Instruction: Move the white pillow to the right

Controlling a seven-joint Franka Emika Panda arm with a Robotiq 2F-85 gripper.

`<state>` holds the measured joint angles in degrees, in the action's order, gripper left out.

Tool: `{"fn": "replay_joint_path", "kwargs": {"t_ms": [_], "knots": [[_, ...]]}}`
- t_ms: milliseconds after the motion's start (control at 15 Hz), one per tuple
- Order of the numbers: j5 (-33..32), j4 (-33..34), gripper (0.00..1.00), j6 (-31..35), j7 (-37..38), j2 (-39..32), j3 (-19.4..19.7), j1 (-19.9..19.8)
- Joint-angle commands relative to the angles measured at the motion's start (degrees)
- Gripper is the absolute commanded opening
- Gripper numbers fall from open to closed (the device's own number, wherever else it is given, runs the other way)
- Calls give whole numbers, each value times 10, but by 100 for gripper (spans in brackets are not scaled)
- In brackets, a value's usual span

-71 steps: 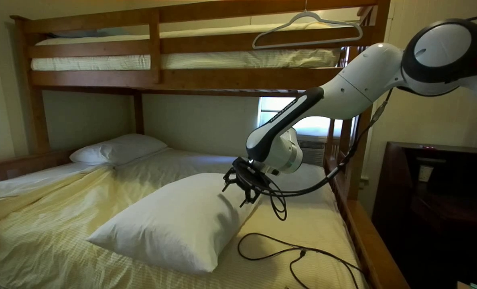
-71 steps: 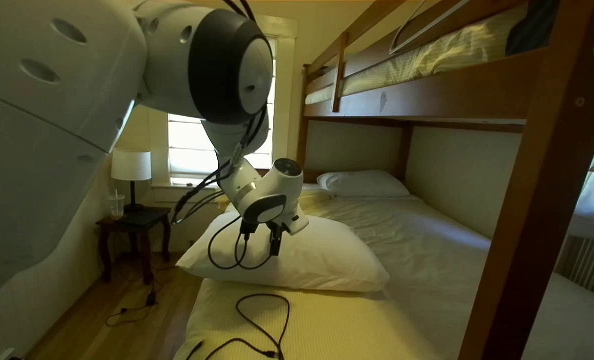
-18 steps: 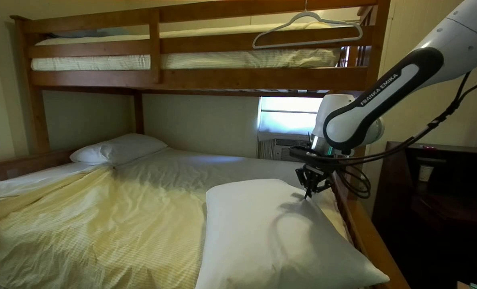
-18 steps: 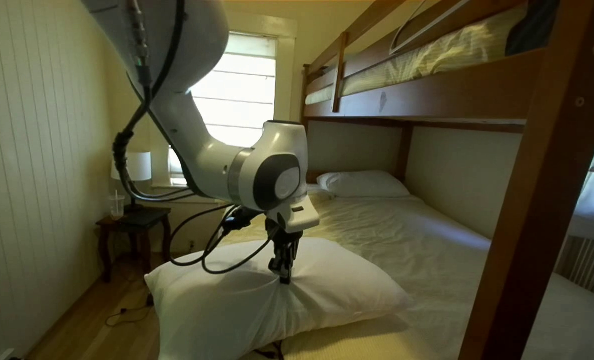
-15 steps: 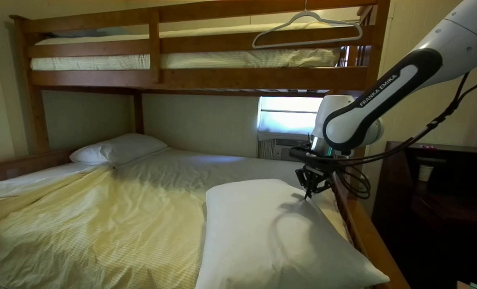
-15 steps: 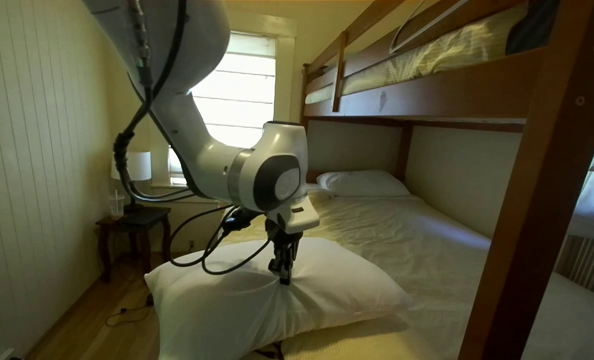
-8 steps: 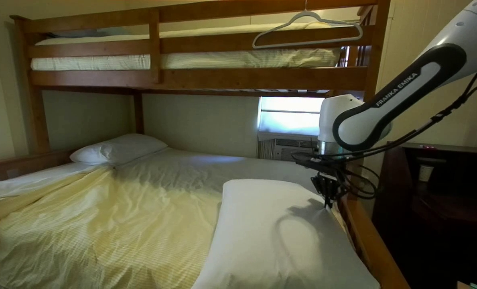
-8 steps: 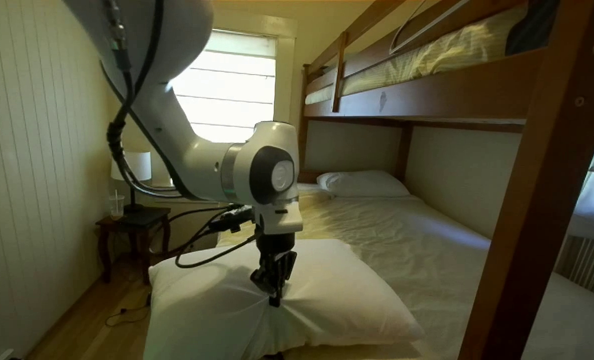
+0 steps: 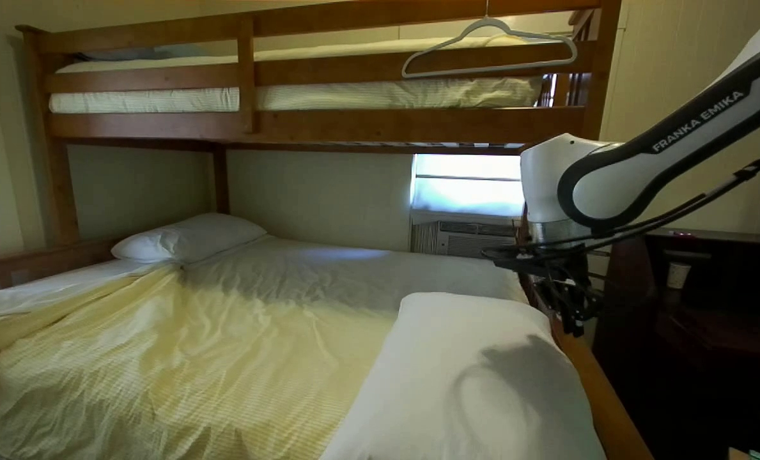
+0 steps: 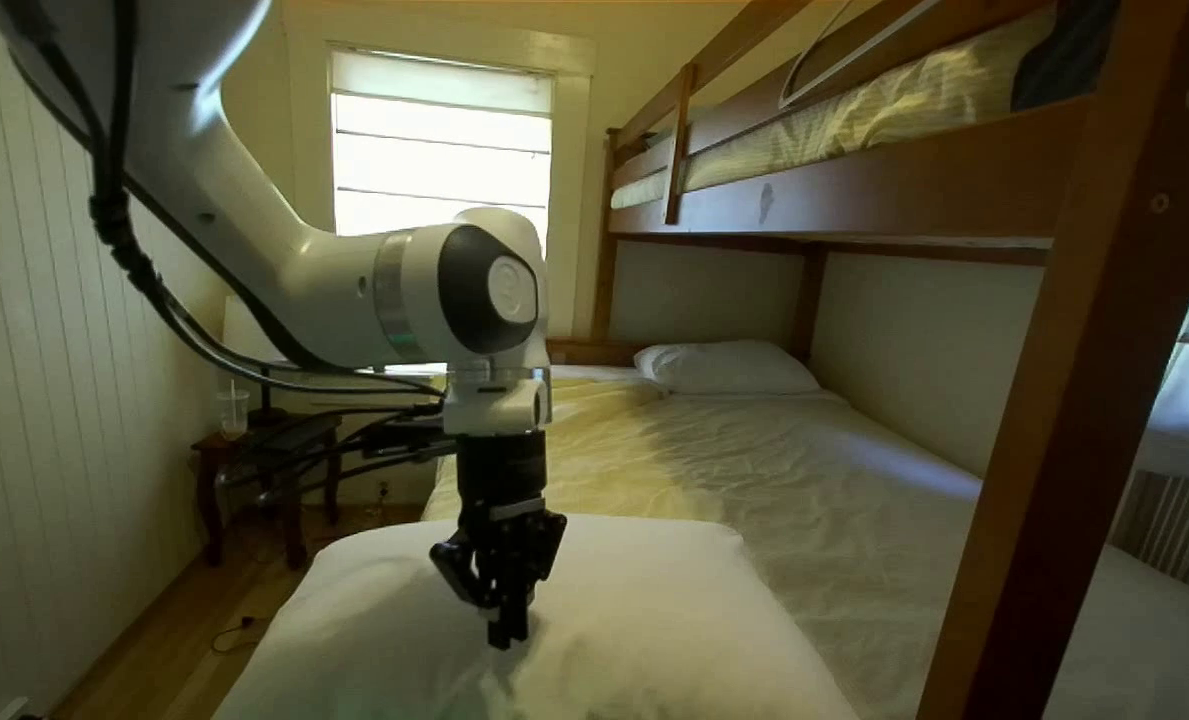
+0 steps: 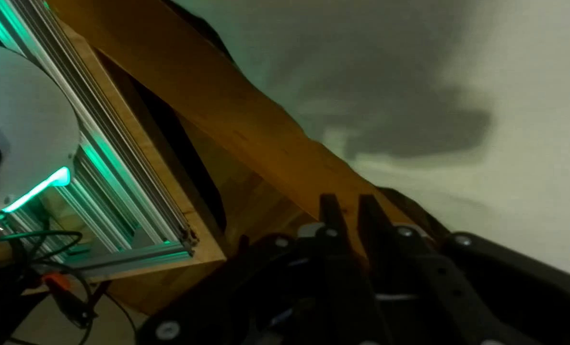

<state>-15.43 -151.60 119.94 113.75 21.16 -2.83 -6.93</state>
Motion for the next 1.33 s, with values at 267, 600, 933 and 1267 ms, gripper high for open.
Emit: {"fn": "replay_joint_path", "kwargs": {"t_ms": [267, 600, 933, 1267], "knots": [[-33, 64, 76, -4, -150, 95, -13, 22], [9, 87, 100, 13, -292, 159, -10, 58], [41, 96, 100, 30, -373, 173, -27, 38], [57, 96, 100, 39, -419, 189, -18, 37]]}}
